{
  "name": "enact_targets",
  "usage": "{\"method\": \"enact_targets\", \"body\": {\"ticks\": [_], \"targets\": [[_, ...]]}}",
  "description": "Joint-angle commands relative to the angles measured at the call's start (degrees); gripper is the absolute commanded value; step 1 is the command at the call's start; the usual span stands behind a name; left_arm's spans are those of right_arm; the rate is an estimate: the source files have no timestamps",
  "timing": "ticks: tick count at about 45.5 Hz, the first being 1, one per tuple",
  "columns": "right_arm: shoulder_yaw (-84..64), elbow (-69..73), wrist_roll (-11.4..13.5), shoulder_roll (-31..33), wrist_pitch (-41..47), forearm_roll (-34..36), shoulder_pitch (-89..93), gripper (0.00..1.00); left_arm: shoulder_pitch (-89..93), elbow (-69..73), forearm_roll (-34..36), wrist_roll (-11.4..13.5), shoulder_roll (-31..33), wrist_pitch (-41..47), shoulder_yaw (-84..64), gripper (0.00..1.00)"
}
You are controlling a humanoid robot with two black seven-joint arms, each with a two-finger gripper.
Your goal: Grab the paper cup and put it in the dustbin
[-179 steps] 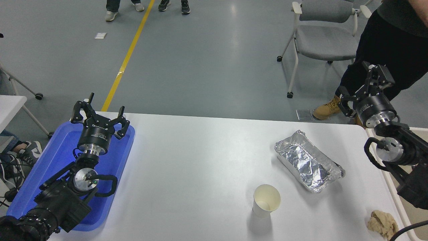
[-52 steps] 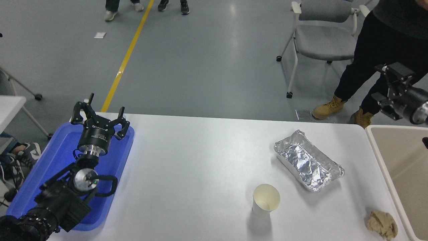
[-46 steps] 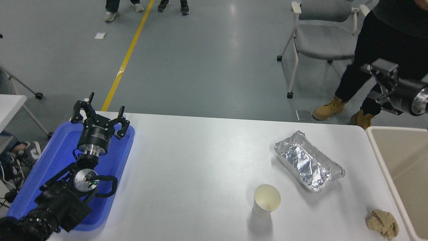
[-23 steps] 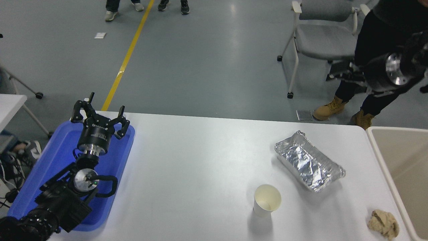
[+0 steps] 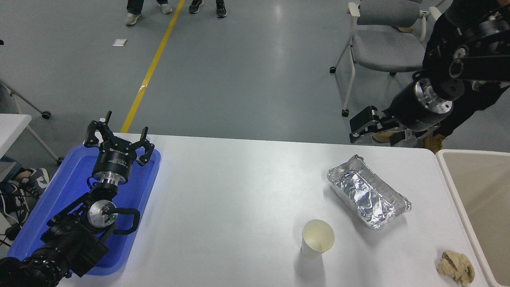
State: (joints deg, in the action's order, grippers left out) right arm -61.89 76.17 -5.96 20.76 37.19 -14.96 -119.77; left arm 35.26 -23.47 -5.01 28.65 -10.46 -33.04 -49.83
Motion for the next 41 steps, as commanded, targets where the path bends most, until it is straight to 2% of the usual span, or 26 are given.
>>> {"method": "enact_targets", "body": {"ticks": [1,25,41], "targets": [[1.34,3.46,-0.01,-3.35,-0.63,0.11,0.15,1.0,-0.01,0.0,0.0,0.0,0.0,-0.01,0.0,1.0],[1.69,3.02,-0.01,-9.59,-8.45,0.02,12.63,1.0,-0.01,0.0,0.0,0.0,0.0,-0.01,0.0,1.0],[3.62,-0.58,-0.01,-11.27,-15.66,-0.51,25.11,1.0,-0.01,0.0,-0.09,0.0,0.0,-0.09,0.0,1.0]]}}
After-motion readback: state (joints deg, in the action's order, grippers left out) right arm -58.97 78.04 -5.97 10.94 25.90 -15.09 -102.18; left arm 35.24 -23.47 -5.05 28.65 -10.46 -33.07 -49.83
